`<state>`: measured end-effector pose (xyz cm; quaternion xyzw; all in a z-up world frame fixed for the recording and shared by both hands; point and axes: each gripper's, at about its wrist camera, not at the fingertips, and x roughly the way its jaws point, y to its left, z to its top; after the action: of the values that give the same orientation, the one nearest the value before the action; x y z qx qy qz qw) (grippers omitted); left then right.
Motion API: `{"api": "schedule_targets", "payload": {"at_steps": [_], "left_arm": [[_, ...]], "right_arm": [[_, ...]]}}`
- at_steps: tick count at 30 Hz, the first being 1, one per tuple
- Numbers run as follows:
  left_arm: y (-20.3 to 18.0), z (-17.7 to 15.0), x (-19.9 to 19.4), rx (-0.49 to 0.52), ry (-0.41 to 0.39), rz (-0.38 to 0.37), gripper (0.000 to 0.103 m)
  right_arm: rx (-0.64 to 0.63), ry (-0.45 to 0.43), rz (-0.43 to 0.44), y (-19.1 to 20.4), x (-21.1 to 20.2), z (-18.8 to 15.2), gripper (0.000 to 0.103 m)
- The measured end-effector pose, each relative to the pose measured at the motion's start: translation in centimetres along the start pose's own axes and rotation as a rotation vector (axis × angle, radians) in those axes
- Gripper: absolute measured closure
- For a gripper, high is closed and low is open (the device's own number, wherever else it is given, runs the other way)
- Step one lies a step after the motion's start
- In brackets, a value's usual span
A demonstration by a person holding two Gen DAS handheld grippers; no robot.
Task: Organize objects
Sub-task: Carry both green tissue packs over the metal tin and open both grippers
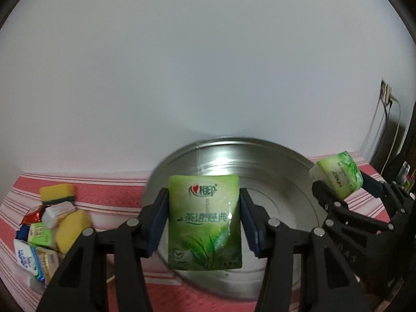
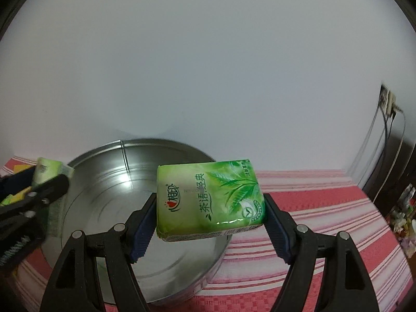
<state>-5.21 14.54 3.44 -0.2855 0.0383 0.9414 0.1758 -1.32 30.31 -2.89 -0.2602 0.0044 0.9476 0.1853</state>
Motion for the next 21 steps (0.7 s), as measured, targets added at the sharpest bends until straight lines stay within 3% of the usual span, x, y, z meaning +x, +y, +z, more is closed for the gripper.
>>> {"api": "schedule_targets", "payload": {"at_steps": [12, 16, 19, 21], "left_arm": [[-0.8, 0.1, 3.0, 0.017, 0.051, 0.022, 0.050], [-1.2, 0.1, 2.3, 0.041, 0.000, 0.111, 0.022], [-0.4, 0.2, 1.3, 0.003, -0.039, 0.140, 0.003], [0.4, 0.2, 1.0, -0.034, -0.058, 0.126, 0.000]], "right_arm": [[-0.039, 0.032, 0.014, 1.1, 0.5, 0.4, 0.025], [-0.044, 0.027, 0.004, 1.6, 0.8, 0.2, 0.024], [0.004, 0.024, 0.033, 1.6, 1.4, 0.1, 0.024], [0.028, 0.015, 0.042, 1.6, 1.5, 0.1, 0.024]]}}
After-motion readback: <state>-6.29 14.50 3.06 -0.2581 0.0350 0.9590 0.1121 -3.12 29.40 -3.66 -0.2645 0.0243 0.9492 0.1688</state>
